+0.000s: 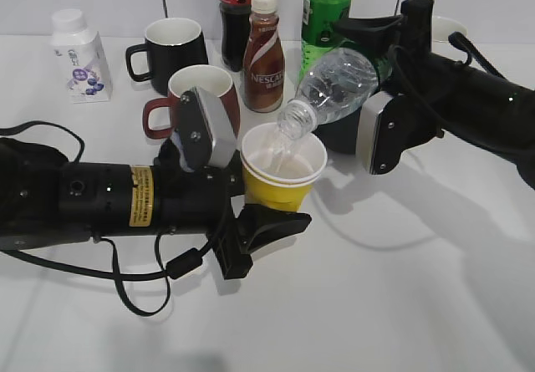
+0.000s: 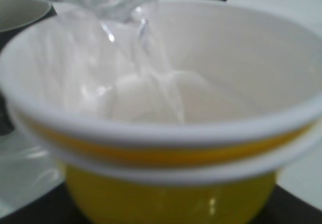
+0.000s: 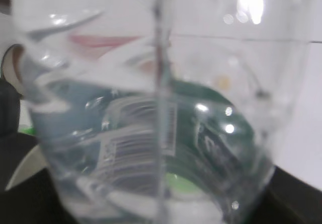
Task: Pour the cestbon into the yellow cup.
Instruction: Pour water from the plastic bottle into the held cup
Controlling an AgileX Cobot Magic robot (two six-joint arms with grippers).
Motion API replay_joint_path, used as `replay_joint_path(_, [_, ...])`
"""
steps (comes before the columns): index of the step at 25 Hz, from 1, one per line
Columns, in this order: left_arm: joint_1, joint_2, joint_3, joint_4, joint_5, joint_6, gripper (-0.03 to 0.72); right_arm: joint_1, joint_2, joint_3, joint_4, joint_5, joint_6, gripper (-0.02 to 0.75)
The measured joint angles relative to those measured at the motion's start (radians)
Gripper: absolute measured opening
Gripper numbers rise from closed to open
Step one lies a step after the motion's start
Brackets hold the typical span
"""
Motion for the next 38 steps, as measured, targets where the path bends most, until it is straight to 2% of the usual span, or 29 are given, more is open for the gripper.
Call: replay_joint_path(38, [0.000,0.000,0.000,0.000,0.007,0.000,0.441,0.000,0.000,0.000,0.000,-0.011,-0.040,0.480])
